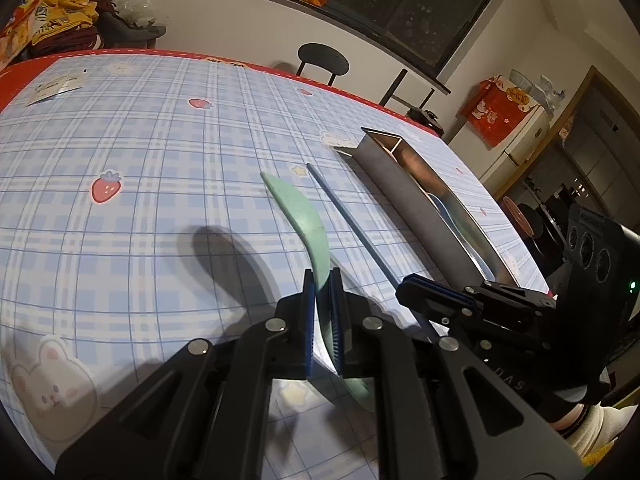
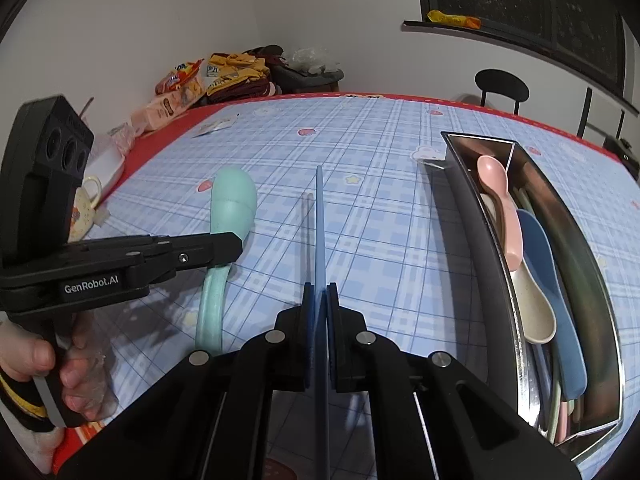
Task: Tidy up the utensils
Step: 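Lift the green spoon and blue chopstick off the table, then carry both utensils over the caddy and lower them inside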
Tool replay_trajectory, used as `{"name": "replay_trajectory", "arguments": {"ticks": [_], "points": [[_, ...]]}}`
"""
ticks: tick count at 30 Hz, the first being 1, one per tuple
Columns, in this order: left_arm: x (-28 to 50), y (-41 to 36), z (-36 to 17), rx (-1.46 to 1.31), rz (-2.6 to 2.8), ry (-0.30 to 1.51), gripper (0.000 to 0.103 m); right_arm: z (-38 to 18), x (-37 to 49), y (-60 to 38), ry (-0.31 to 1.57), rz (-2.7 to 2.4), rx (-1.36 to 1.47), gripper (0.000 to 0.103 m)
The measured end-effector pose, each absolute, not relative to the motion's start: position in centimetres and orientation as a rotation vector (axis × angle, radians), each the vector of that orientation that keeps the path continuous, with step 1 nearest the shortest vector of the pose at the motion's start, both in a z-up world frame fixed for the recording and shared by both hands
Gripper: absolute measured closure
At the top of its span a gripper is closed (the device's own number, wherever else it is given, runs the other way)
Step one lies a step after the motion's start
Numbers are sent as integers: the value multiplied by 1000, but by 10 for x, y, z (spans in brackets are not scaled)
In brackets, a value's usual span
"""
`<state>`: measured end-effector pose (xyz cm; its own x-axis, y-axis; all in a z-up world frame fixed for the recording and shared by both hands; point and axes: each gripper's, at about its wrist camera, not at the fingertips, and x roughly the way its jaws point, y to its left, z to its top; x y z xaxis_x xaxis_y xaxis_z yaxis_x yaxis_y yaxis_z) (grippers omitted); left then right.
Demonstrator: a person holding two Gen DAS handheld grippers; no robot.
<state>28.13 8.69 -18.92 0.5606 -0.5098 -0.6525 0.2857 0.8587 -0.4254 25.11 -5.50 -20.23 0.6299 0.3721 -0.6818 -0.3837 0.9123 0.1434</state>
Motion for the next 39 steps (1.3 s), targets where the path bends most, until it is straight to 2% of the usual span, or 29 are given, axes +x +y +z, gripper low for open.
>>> {"name": "replay_trajectory", "arguments": {"ticks": [14,20,32,39], "points": [[275,101,-181,-353,-441,832,92,-191,250,-79,750,504,169,97],[261,83,-153,-310,-440,808,92,-173,249,-98,710,538,264,97],[261,-6,-94,-247,-564,780,92,-142,270,-206,615,473,347,97],[294,-68,-102,-204,-608,844,92,-152,280,-239,627,424,374,97]]}}
